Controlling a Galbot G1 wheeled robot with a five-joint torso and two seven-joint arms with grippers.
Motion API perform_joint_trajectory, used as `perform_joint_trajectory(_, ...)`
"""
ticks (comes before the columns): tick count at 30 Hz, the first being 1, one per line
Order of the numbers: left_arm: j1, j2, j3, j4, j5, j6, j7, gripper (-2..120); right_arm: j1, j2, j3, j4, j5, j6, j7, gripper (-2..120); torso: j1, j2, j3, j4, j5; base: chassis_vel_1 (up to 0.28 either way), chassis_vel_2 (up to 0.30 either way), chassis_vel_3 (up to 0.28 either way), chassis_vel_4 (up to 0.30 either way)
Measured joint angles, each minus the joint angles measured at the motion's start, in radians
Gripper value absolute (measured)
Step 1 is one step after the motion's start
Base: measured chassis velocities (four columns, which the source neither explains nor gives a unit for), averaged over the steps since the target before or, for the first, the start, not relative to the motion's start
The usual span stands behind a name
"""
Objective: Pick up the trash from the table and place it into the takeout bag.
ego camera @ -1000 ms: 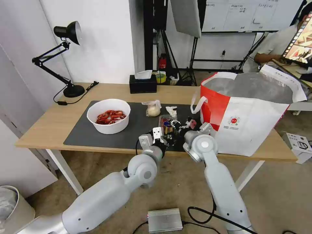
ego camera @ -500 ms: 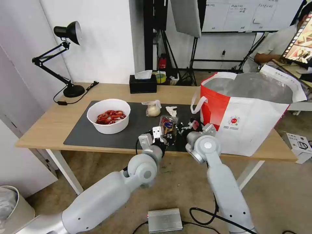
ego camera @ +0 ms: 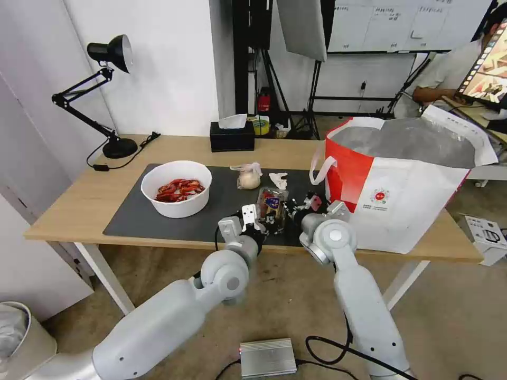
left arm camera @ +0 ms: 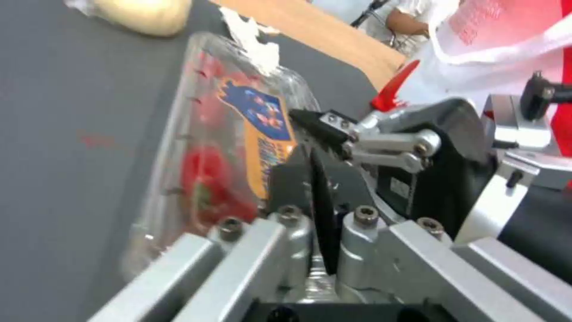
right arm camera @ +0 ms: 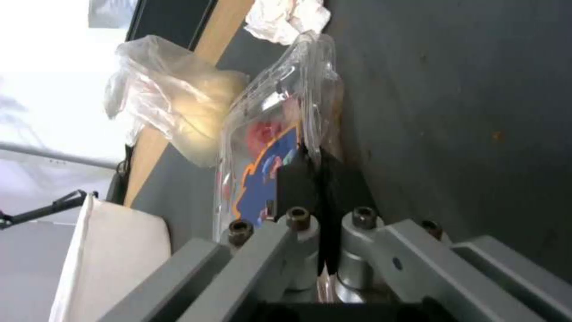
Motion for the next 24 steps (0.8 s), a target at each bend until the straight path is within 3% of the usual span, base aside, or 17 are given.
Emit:
perform_joint_trajectory(12, 0.04, 0.065, -0.052, -0.043, 0.0, 0.009, 0.024, 48, 0.004, 0.008, 0.0, -0.002, 0.005, -0.001, -0.004, 0, 0.0, 0.0, 0.0, 0.0002, 0.0, 0.0, 0.0, 0.0, 0.0)
perform_joint_trajectory(15, 0.075, 0.093, -0.098, -0.069, 0.002, 0.009, 0.028, 63, 0.011, 0.014, 0.001, -0.002, 0.01, -0.001, -0.018, 0, 0.0, 0.0, 0.0, 0.0002, -0.0001, 0.0, 0.0, 0.0, 0.0)
perform_joint_trajectory(24, 0.148, 0.148, -0.169, -0.123, 0.006, 0.009, 0.04, 93, 0.019, 0.016, 0.002, 0.015, 0.028, -0.001, -0.029, 0, 0.0, 0.0, 0.0, 0.0002, 0.0, 0.0, 0.0, 0.0, 0.0)
